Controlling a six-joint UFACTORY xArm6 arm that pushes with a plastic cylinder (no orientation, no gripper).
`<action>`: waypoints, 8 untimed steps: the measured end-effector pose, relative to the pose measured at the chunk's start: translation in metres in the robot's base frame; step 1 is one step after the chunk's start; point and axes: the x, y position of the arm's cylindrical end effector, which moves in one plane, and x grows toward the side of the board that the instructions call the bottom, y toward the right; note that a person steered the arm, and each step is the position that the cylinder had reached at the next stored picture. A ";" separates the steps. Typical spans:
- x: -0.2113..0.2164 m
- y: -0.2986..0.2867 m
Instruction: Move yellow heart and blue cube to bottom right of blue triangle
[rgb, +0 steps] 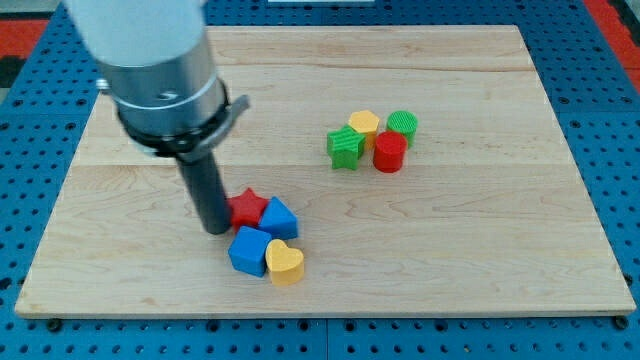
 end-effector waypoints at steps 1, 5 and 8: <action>0.000 0.024; 0.042 0.048; 0.085 0.057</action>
